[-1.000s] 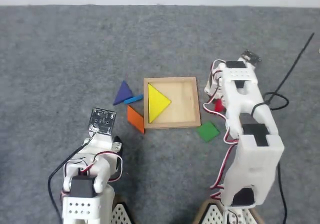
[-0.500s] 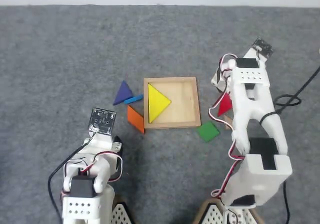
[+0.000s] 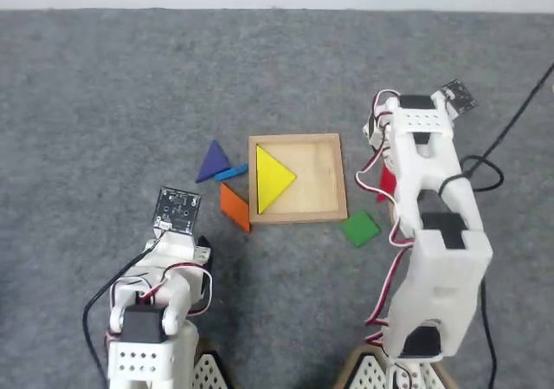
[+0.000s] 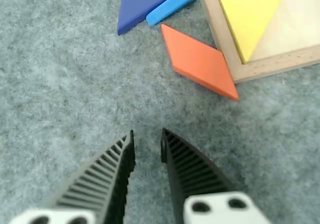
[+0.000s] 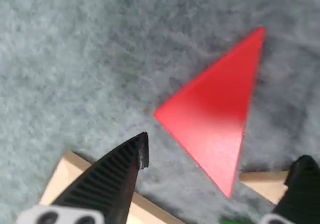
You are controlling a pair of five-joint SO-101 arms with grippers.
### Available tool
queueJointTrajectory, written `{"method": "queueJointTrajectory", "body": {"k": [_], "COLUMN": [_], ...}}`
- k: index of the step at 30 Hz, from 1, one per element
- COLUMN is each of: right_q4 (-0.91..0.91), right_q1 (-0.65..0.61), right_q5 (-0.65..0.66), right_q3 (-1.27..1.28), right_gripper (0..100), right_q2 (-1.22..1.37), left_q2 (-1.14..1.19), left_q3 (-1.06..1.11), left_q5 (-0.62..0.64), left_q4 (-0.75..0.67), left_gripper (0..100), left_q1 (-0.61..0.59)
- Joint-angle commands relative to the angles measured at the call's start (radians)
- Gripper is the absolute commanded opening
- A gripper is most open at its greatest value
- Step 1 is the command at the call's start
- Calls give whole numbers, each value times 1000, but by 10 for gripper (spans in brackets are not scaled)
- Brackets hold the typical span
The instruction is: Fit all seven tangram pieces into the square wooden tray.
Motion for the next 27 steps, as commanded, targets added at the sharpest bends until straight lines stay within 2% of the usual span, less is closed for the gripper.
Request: {"method": "queueJointTrajectory", "body": {"k": [1, 17, 27], "right_q4": [-7, -5, -5], "right_q1": [-8, 2, 71], "right_q5": [-49, -60, -66], "right_q3": [-94, -137, -178], "right_gripper": [403, 402, 402], "right_q2": [13, 108, 108], "left_q2": [-20, -20, -20], "left_q3": [-4, -4, -4], "left_q5": [5, 5, 5], "left_q4": [5, 5, 5], "left_gripper": [84, 84, 84], "left_q1": [2, 2, 2]}}
